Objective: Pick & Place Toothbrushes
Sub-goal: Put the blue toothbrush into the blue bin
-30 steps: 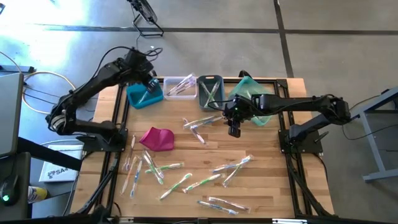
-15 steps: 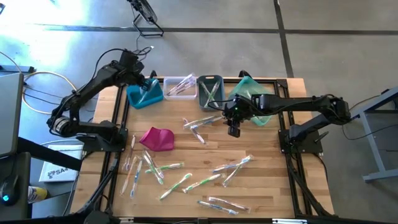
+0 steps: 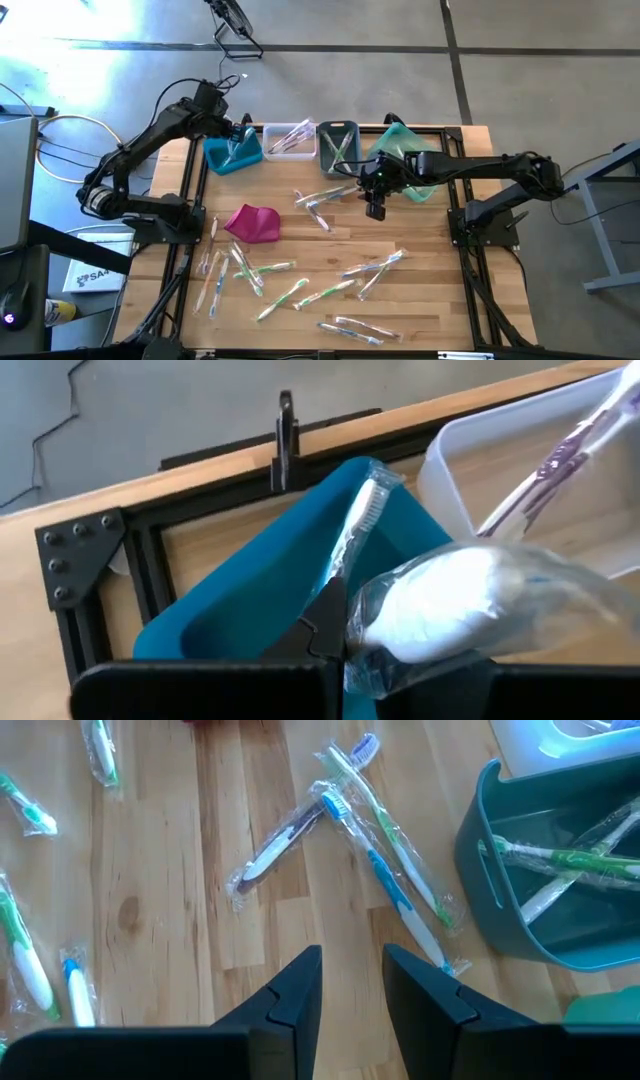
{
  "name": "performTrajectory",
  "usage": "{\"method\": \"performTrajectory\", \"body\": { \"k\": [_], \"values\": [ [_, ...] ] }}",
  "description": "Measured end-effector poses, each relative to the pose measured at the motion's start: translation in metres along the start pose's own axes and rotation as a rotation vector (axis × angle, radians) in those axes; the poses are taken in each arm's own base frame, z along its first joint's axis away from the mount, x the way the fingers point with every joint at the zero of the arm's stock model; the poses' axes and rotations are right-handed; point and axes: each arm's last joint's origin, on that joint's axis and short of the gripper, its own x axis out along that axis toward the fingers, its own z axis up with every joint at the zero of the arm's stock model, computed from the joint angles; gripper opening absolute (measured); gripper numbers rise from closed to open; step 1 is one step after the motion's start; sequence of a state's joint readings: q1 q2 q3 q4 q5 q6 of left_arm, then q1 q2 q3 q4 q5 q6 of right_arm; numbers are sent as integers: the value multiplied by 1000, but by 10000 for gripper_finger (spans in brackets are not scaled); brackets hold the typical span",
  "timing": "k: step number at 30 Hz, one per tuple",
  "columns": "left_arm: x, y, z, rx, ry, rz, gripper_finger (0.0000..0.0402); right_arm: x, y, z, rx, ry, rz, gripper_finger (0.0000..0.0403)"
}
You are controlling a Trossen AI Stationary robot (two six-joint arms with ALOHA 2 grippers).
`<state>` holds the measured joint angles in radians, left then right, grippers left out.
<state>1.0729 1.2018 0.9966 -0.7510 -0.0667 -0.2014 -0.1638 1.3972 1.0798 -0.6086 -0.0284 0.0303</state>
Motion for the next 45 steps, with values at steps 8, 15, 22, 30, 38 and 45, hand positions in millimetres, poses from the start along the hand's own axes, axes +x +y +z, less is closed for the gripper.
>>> {"method": "performTrajectory", "body": {
  "k": [8, 15, 22, 30, 38, 45],
  "values": [
    [14, -19, -5, 67, 55, 48, 16, 0, 0, 0, 0, 0, 0, 100],
    [19, -26, -8, 141, 51, 180, 16, 0, 0, 0, 0, 0, 0, 100],
    [18, -23, -15, 19, 110, 214, 16, 0, 0, 1, 0, -15, 1, 100],
    [18, -22, -15, -16, 109, 244, 16, 0, 0, 2, -1, -23, 1, 100],
    [18, -21, -15, -20, 97, 265, 16, 0, 0, 2, -1, -22, 2, 100],
    [18, -22, -15, -18, 102, 260, 43, 0, 0, 2, -1, -22, 2, 100]
  ]
}}
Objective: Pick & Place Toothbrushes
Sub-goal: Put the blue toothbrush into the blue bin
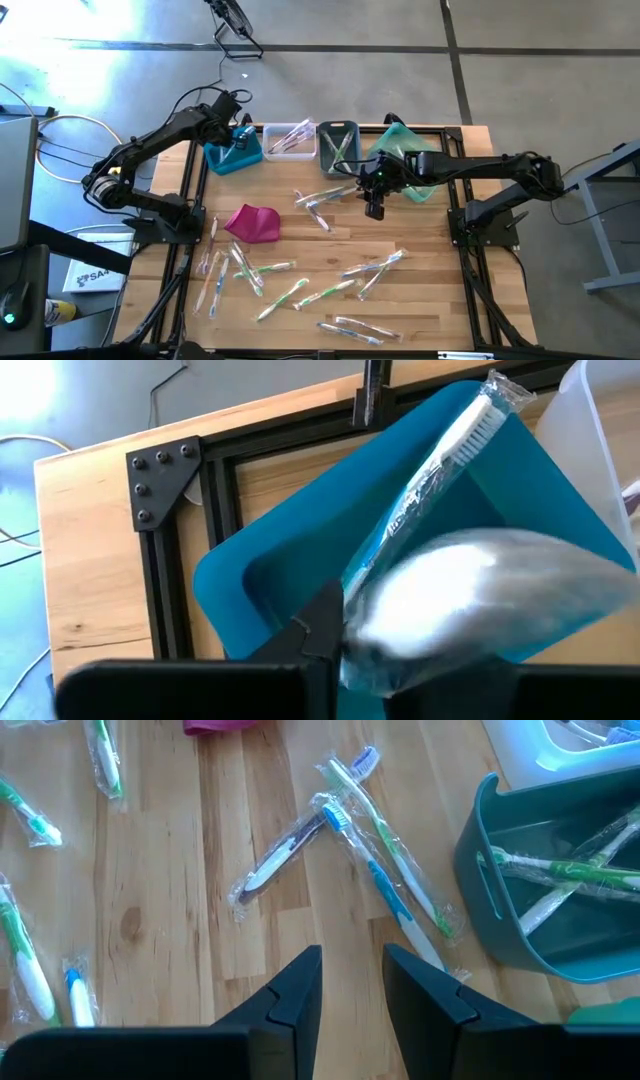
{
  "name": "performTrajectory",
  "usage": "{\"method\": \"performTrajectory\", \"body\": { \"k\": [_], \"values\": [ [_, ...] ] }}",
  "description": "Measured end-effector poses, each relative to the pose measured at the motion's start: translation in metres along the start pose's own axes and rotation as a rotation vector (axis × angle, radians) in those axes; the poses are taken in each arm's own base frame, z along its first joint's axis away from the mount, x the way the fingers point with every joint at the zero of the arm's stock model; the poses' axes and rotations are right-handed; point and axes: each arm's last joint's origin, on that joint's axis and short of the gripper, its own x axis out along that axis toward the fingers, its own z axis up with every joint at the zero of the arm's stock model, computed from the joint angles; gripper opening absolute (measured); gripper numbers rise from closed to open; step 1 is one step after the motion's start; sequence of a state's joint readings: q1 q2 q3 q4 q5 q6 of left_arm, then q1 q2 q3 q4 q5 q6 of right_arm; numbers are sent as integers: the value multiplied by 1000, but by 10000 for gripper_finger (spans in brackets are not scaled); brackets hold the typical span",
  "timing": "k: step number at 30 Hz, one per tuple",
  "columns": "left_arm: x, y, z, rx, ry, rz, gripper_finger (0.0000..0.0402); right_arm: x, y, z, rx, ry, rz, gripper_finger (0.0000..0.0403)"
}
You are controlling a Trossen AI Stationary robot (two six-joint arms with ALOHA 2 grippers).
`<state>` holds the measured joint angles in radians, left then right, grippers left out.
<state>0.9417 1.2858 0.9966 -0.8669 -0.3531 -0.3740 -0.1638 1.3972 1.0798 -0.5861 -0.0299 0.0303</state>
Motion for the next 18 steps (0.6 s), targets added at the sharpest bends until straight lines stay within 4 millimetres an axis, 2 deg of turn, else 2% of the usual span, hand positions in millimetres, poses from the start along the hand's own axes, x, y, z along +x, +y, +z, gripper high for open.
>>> {"method": "performTrajectory", "body": {
  "k": [10, 18],
  "values": [
    [0, 0, 0, 11, -2, -4, 115, 0, 0, 0, 0, 0, 0, 100],
    [0, -2, 4, 14, -41, -24, 127, 0, 0, 0, 0, 0, 0, 100]
  ]
}}
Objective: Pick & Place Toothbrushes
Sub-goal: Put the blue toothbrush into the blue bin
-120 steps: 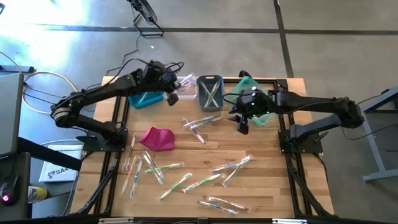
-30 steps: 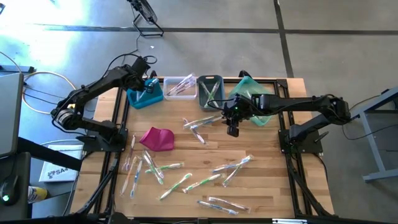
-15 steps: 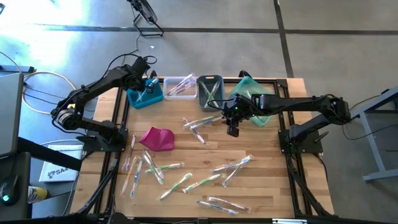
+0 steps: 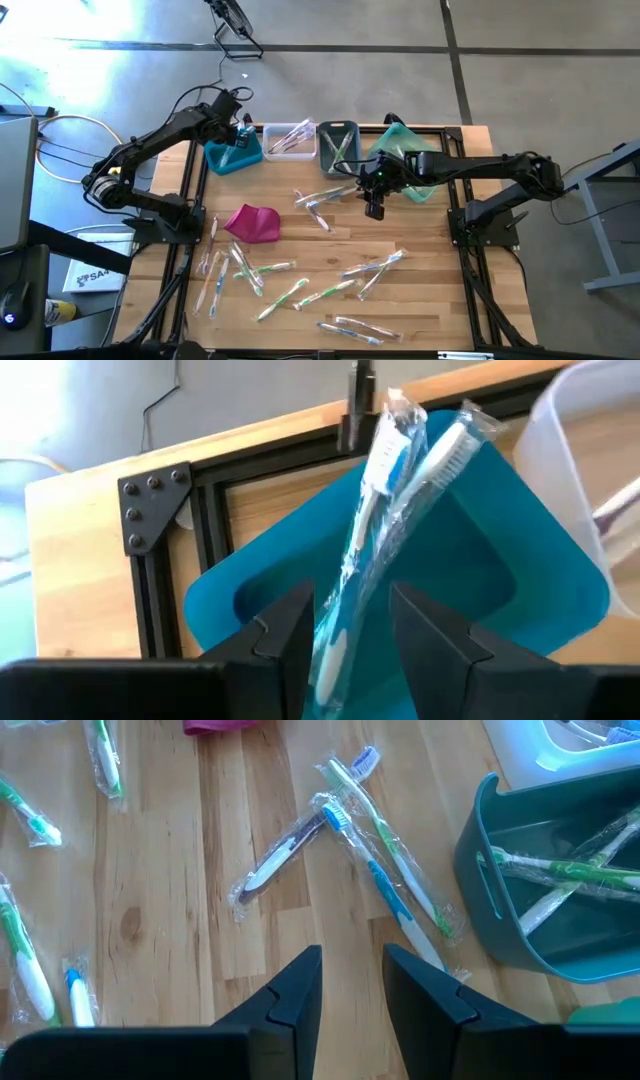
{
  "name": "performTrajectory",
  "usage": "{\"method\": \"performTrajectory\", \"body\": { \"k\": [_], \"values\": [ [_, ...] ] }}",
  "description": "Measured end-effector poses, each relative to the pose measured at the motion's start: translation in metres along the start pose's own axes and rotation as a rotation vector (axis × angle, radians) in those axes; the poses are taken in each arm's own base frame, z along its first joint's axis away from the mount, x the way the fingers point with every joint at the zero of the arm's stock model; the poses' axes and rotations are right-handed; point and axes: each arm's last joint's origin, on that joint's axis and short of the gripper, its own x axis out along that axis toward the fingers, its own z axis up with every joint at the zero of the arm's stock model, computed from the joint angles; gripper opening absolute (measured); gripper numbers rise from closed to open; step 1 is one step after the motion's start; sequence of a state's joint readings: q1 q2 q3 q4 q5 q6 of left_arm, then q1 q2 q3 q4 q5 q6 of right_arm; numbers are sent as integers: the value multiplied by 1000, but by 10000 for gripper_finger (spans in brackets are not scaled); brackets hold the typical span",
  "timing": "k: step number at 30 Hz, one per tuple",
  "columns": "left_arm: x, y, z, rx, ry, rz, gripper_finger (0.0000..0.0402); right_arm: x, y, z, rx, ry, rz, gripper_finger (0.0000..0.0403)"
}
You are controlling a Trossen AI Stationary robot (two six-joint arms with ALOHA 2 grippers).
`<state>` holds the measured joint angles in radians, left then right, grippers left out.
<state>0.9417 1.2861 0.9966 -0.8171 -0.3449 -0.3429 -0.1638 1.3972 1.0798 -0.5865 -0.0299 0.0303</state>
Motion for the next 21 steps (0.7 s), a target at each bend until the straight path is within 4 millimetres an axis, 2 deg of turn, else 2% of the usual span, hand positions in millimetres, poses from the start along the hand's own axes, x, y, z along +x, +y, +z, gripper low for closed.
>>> {"method": "performTrajectory", "body": {
  "k": [4, 14, 17, 21],
  "values": [
    [-1, -6, 2, 67, -18, -81, 127, 0, 0, 0, 0, 0, 0, 100],
    [-19, -46, 6, 264, -226, -225, 125, 0, 0, 0, 0, 0, 0, 100],
    [-23, -54, 6, 289, -274, -257, 105, 0, 0, 0, 0, 0, 0, 100],
    [-28, -62, 3, 329, -298, -283, 58, 0, 0, 0, 0, 0, 0, 100]
  ]
}}
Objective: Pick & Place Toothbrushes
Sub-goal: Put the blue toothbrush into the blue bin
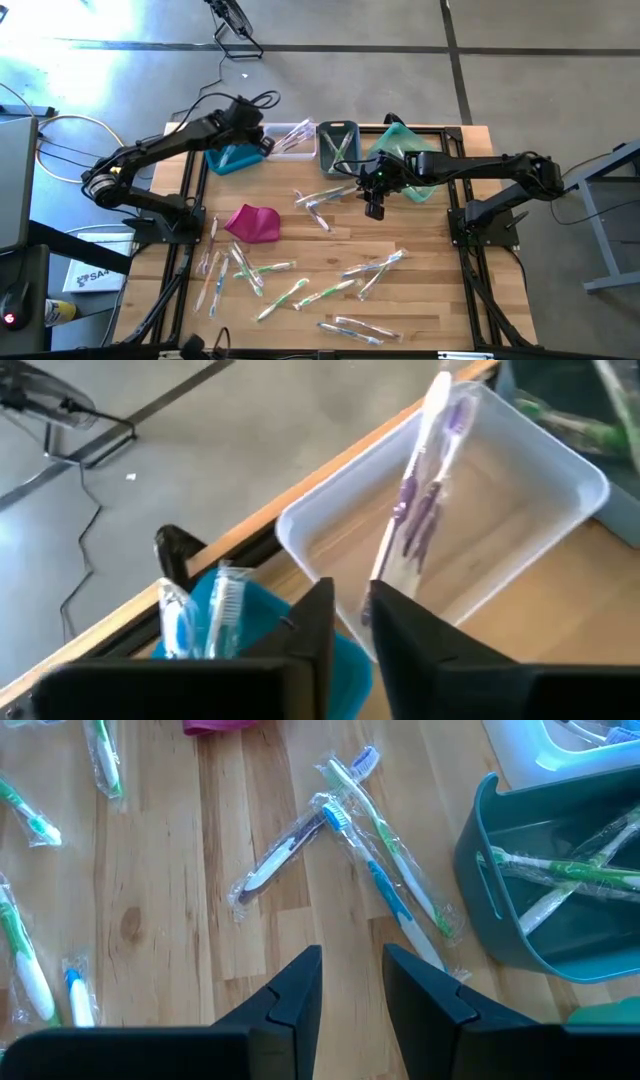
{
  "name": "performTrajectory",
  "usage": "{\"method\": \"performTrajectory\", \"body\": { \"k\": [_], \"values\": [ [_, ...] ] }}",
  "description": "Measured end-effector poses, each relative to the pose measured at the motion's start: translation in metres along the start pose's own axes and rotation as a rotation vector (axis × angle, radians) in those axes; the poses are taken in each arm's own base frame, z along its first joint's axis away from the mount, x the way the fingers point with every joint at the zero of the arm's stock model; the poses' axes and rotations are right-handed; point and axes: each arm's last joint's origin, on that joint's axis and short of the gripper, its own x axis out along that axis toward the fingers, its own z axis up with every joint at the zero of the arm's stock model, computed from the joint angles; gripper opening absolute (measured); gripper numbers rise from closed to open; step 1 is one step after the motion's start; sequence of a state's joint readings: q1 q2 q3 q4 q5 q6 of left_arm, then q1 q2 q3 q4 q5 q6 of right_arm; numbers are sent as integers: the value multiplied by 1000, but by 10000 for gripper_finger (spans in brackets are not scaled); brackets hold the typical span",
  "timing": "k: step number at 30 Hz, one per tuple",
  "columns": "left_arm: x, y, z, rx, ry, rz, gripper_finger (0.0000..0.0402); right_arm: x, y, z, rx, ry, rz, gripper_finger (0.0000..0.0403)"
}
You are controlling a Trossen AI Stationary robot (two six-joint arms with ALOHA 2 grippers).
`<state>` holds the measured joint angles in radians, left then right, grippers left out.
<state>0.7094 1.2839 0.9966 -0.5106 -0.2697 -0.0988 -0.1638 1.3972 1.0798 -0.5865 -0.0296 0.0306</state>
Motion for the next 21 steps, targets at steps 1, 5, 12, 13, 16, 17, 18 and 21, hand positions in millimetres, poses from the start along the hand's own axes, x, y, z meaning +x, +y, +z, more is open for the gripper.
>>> {"method": "performTrajectory", "body": {
  "k": [1, 5, 12, 13, 16, 17, 18, 21],
  "values": [
    [0, -2, 0, 4, 0, -10, 46, 0, 0, 0, 0, 0, 0, 100],
    [-2, -8, -1, -3, 7, -97, 11, 0, 0, 0, -6, -1, -5, 100],
    [-3, -14, 6, -56, -40, -258, 5, 0, 0, 4, -8, -44, -3, 100],
    [-3, -14, 8, -53, -63, -276, 5, 0, 0, 5, -8, -51, -3, 100],
    [-4, -16, 11, 44, -102, -335, 5, 0, 0, 8, -7, -83, -2, 100],
    [-4, -17, 10, 75, -103, -350, 5, 0, 0, 9, -1, -94, -2, 100],
    [-4, -17, 10, 96, -104, -365, 5, -1, 0, 10, 4, -103, -1, 100],
    [-5, -20, 10, 109, -103, -406, 5, -1, 0, 11, 34, -109, 2, 100]
  ]
}}
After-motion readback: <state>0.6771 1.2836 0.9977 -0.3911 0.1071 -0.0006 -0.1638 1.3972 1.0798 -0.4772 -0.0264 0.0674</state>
